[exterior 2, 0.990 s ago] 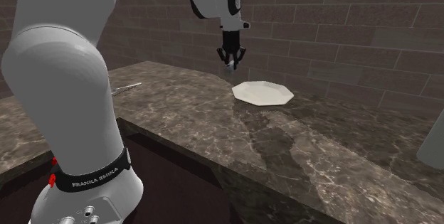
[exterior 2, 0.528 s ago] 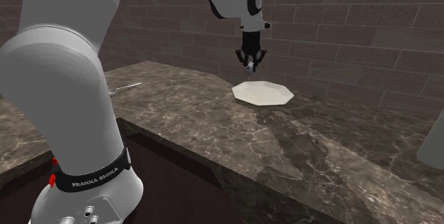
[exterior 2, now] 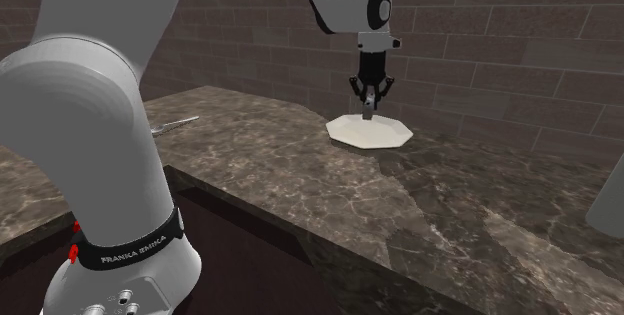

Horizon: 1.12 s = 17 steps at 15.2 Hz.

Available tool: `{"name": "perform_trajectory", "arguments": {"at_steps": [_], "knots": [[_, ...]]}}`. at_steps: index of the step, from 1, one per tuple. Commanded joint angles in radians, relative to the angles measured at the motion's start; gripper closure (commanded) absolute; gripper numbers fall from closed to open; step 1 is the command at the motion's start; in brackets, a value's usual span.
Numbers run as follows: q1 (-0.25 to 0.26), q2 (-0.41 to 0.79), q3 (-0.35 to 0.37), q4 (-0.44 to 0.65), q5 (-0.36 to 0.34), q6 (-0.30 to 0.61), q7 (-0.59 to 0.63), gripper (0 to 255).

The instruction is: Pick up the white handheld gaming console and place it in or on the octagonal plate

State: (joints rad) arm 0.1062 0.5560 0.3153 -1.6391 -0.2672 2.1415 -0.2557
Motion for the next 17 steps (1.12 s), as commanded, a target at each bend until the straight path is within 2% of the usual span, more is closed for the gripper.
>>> {"name": "perform_trajectory", "arguments": {"at_steps": [1,10,17], "knots": [[0.002,0.013,-0.003,-0.007,-0.006,0.02,0.005,255],[0.013,0.081,-0.021,-0.023,-0.033,0.102,0.025,255],[0.013,0.081,-0.021,-0.023,-0.033,0.102,0.024,255]]}}
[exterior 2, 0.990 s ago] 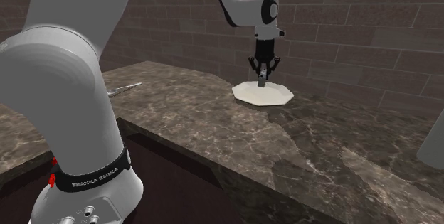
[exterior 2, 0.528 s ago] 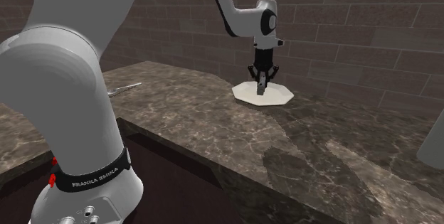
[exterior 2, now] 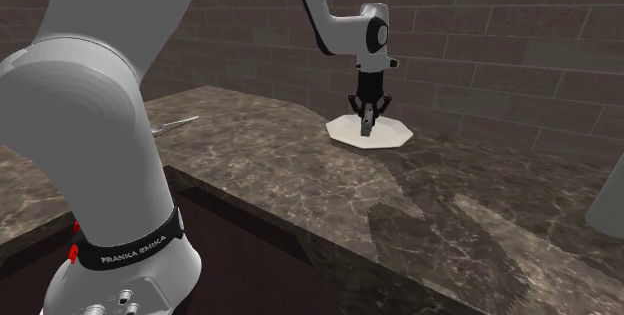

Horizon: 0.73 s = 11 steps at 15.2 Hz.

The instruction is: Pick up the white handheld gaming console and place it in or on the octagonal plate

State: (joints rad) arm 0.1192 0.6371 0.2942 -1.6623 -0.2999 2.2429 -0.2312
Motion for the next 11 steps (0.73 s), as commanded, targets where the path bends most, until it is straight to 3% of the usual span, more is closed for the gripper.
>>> {"name": "perform_trajectory", "arguments": {"at_steps": [1,2,7,11], "knots": [[0.0,0.0,0.0,0.0,0.0,0.0,0.0,255],[0.0,0.0,0.0,0.0,0.0,0.0,0.0,0],[0.0,0.0,0.0,0.0,0.0,0.0,0.0,0],[-0.007,-0.07,0.02,0.022,0.028,-0.09,-0.017,0]]}}
